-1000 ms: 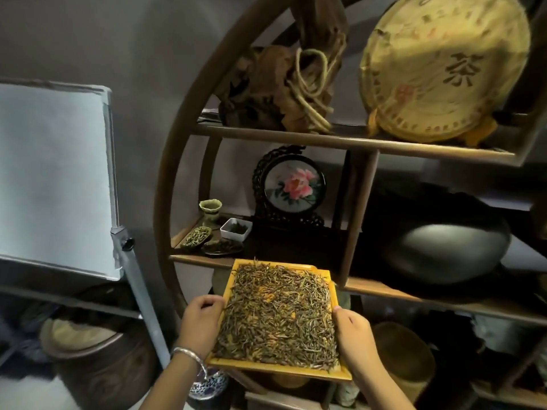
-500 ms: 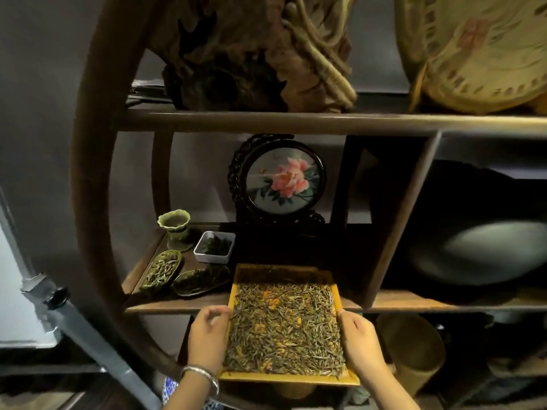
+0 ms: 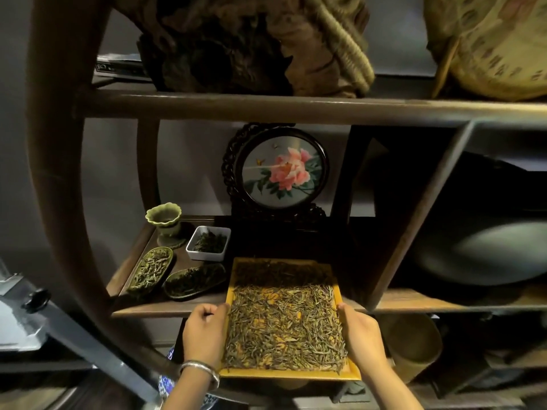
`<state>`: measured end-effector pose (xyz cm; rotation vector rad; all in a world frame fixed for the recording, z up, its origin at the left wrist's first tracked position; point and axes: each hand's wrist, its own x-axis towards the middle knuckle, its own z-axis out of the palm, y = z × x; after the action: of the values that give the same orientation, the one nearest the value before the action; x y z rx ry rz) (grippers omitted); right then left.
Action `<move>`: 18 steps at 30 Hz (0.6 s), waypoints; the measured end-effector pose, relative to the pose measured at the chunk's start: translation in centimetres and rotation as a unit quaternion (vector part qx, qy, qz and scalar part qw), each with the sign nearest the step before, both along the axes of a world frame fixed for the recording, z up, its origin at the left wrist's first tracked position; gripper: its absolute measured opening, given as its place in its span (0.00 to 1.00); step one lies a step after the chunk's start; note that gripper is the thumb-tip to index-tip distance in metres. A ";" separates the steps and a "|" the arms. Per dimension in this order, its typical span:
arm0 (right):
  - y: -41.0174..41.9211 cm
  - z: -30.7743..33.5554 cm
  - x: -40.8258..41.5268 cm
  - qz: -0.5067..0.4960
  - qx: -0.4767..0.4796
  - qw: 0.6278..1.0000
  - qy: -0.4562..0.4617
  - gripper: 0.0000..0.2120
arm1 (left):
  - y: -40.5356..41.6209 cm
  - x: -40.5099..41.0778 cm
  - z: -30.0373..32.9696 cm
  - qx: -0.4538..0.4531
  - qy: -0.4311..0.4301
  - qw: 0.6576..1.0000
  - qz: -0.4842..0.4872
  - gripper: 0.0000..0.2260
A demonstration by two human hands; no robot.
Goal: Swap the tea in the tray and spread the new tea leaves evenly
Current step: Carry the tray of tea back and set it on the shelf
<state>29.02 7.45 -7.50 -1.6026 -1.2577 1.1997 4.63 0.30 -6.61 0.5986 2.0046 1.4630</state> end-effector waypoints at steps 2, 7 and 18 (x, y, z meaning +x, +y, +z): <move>0.0 0.3 -0.1 -0.002 -0.006 1.000 0.010 0.22 | -0.2 -0.3 0.1 0.007 -0.010 1.000 -0.027 0.11; 0.0 0.8 -0.2 -0.022 -0.023 0.998 0.049 0.19 | -2.2 -1.7 0.2 0.006 -0.117 0.982 -0.146 0.08; -0.7 1.7 -0.1 0.036 -0.065 0.994 0.084 0.13 | -6.6 -1.9 -1.1 -0.011 0.011 0.942 -0.336 0.50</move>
<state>28.91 6.74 -5.82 -1.5231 -1.1594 1.4570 2.74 -6.32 -7.71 1.1540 1.5845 1.0086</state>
